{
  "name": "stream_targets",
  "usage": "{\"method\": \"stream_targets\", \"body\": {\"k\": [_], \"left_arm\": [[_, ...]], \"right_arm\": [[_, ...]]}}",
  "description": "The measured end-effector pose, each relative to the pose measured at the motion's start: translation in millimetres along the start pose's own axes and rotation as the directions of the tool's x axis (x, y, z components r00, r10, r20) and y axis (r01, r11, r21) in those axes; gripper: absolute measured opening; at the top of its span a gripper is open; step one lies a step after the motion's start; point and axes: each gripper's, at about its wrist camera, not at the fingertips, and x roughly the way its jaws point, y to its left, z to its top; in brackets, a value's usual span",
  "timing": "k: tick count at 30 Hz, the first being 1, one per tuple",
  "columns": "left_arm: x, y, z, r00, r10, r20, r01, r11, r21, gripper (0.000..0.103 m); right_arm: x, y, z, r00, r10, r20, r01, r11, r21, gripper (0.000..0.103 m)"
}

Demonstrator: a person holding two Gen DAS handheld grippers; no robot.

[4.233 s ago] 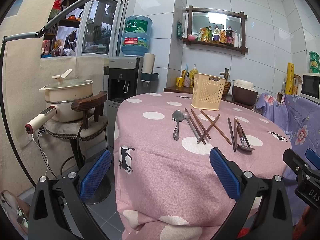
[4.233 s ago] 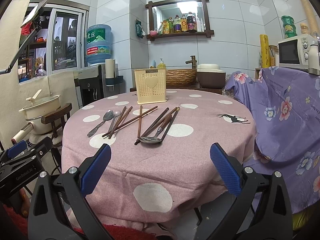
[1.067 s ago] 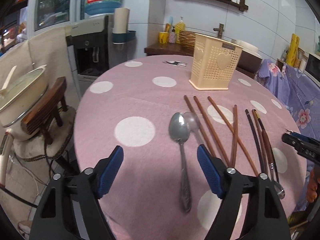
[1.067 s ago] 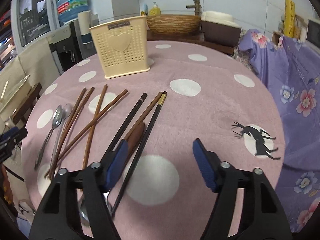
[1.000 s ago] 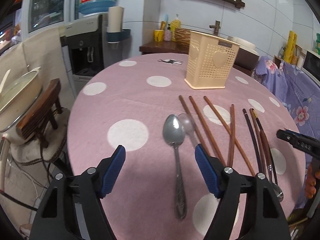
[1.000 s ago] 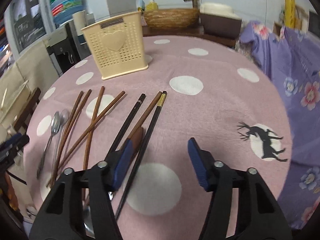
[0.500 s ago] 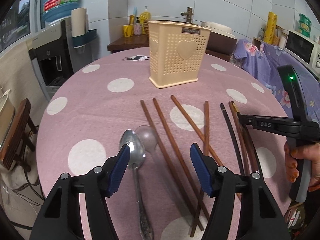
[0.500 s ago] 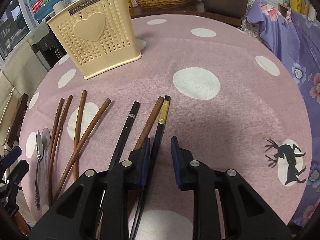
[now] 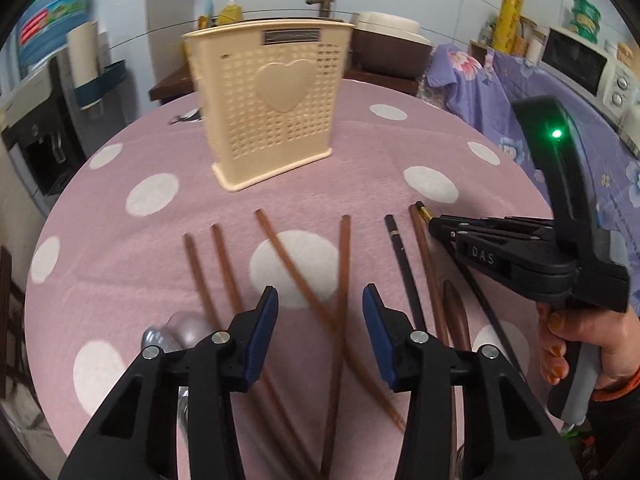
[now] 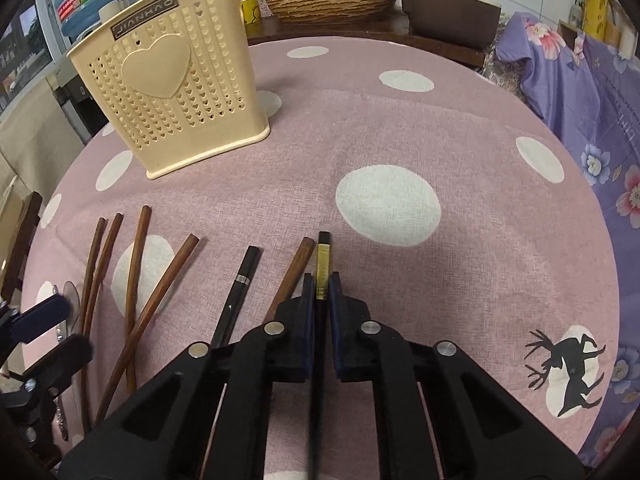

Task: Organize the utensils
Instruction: 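Lower the right tool onto the black gold-tipped chopstick and close it, then lower the left tool onto a brown chopstick and close it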

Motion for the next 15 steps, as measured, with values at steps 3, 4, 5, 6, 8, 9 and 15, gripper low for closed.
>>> {"method": "stream_targets", "body": {"k": [3,4,5,6,8,9,15], "left_arm": [[12.3,-12.3,10.6,1.000,-0.008,-0.024,0.009,0.998,0.060,0.044],[17.9,-16.1,14.7,0.999,-0.008,-0.035,0.010,0.997,0.076,0.044],[24.3,-19.0,18.6,0.999,-0.006,-0.050,0.011,0.996,0.087,0.044],[29.7,-20.4,21.4,0.998,-0.005,-0.064,0.011,0.996,0.094,0.044],[41.2,-23.9,27.3,0.996,0.003,-0.086,0.006,0.994,0.105,0.042],[45.4,-25.5,29.4,0.996,0.008,-0.094,0.002,0.993,0.115,0.040],[63.8,-27.7,35.2,0.991,0.031,-0.132,-0.015,0.992,0.122,0.027]], "right_arm": [[-3.2,-11.6,-2.3,1.000,0.005,0.003,-0.005,1.000,0.015,0.008],[-4.3,-14.4,-3.2,1.000,0.004,0.004,-0.004,1.000,0.017,0.008],[-5.3,-17.0,-3.8,1.000,0.006,0.003,-0.006,1.000,0.021,0.008],[-6.0,-18.5,-4.3,1.000,0.009,0.002,-0.009,1.000,0.023,0.008],[-6.5,-20.7,-4.5,1.000,0.014,0.000,-0.014,1.000,0.027,0.008],[-6.5,-21.2,-4.3,1.000,0.016,0.000,-0.016,0.999,0.029,0.008],[-6.6,-21.2,-5.0,1.000,0.020,0.006,-0.020,0.999,0.034,0.008]]}}
